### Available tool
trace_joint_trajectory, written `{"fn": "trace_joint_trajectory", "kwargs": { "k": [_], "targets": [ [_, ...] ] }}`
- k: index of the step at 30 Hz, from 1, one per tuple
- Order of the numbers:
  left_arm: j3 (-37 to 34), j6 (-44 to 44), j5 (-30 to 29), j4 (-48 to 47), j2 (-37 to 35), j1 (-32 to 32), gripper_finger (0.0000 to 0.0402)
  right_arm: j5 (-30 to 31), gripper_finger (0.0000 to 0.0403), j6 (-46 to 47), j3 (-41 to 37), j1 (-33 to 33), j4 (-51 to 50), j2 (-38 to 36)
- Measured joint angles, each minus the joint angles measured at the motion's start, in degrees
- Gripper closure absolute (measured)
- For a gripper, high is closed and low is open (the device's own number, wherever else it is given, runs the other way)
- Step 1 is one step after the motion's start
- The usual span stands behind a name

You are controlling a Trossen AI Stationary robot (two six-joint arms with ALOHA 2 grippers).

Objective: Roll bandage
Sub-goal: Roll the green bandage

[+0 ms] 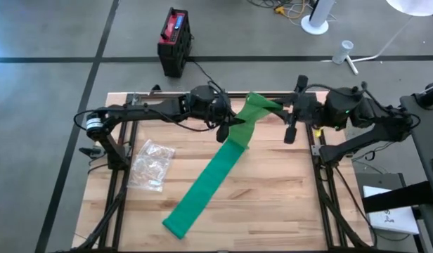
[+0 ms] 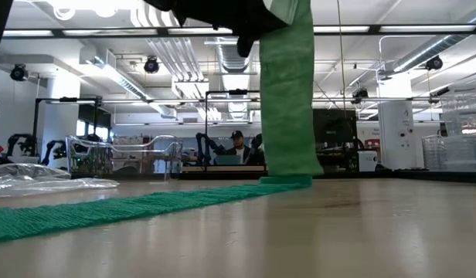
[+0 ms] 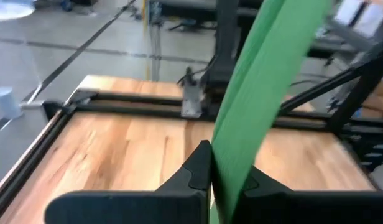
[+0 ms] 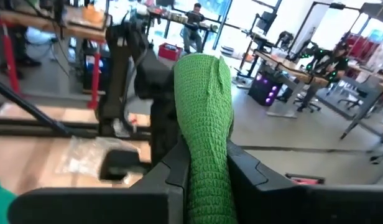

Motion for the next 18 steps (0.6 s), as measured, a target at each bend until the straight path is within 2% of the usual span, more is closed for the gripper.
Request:
{"fn": "trace_joint_trajectory", "kwargs": {
  "k": [7, 13, 18],
  "targets": [
    [-3.5, 1.1, -3.0, 0.2, -0.1, 0.0, 0.0401, -2.7, 0.035, 7.9, 7.5, 0.0, -7.4, 0.2],
    [-3.4, 2.6, -4.5, 0.0, -0.2, 0.0, 0.0401, -2.8, 0.035, 14.1, 14.9, -0.1, -15.8, 1.4],
    [-3.1, 3.0, -5.5, 0.0, -0.2, 0.0, 0.0401, -2.8, 0.035, 15.5, 20.2, -0.2, -20.1, 1.9]
  ]
}}
